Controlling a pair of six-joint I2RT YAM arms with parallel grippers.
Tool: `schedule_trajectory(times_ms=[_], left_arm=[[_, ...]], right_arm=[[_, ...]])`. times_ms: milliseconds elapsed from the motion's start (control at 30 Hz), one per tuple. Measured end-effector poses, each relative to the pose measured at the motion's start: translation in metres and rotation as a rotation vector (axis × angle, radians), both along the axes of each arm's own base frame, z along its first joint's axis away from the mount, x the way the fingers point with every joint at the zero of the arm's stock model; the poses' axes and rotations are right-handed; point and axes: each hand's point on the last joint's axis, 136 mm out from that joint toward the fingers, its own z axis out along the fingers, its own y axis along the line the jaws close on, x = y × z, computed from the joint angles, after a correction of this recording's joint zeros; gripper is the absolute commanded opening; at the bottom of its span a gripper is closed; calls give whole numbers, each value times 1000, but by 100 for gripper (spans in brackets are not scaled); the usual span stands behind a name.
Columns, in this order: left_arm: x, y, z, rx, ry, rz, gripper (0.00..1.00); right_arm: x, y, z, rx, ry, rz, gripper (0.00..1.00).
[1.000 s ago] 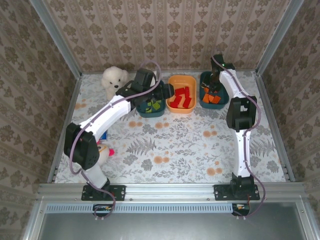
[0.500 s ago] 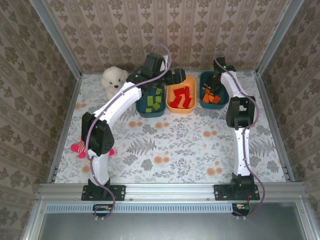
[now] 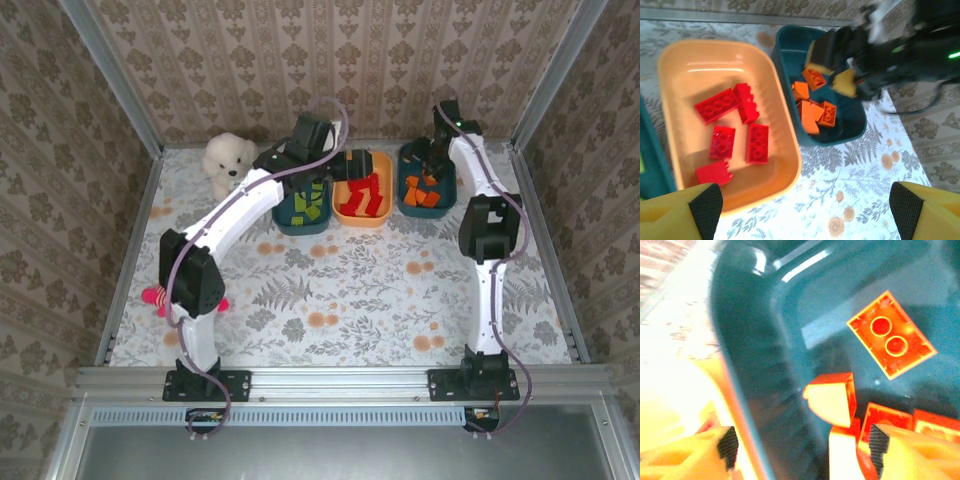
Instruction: Sort the legos into containers by color
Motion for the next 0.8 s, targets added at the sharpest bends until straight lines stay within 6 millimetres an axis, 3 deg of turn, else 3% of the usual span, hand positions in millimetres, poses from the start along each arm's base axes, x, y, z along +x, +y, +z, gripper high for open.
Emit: schedule_trajectory(times_ms=[133, 167, 233, 300, 433, 500, 567, 667, 800], left_arm=[[-32, 35, 3, 32, -4, 35, 92], [-42, 48, 3, 44, -3, 48, 100], [-62, 75, 3, 46, 3, 84, 100], [-76, 105, -4, 52, 26, 128, 100], [-88, 161, -31, 71, 90, 246, 100], [-97, 192, -55, 109, 129, 314, 100], [-109, 221, -70, 169, 148, 389, 100], [-114, 263, -75, 300, 106, 540, 100], [-105, 320, -79, 531, 42, 752, 100]], right_arm=[[-39, 2, 86, -61, -166, -4, 100], [-59, 8, 113, -77, -222, 5, 100], [-96, 24, 146, -102, -312, 42, 100], [-135, 44, 164, -126, -384, 98, 100], [-210, 85, 162, -151, -446, 244, 100], [-243, 85, 139, -163, -425, 270, 100], [-264, 70, 115, -199, -379, 236, 100], [-276, 40, 92, -306, -325, 133, 100], [-266, 4, 69, -534, -357, 60, 100]])
